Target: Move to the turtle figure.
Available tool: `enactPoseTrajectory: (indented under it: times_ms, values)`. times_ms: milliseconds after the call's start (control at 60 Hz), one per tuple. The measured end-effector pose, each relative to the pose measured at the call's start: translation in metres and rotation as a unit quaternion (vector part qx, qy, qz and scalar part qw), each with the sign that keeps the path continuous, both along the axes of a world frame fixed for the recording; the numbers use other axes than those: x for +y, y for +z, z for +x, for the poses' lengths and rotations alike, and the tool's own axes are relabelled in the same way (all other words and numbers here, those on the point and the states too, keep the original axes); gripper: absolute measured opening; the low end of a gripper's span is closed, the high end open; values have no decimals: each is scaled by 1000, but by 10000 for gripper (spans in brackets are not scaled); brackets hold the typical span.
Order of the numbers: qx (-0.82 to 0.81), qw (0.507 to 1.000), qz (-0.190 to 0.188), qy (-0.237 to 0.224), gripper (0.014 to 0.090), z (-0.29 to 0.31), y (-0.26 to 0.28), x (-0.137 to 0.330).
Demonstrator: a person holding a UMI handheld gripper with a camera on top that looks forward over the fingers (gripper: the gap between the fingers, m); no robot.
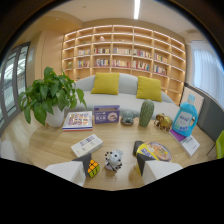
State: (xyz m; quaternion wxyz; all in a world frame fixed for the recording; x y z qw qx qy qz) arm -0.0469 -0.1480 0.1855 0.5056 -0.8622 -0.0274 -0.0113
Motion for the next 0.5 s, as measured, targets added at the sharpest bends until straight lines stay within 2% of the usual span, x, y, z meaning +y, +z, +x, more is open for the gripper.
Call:
enactPoseTrajectory:
  times_ms: [283, 500]
  values:
    - [-6, 1000, -14, -23, 859, 12, 2, 17]
    - [-10, 998, -21, -62, 859, 42, -6, 79]
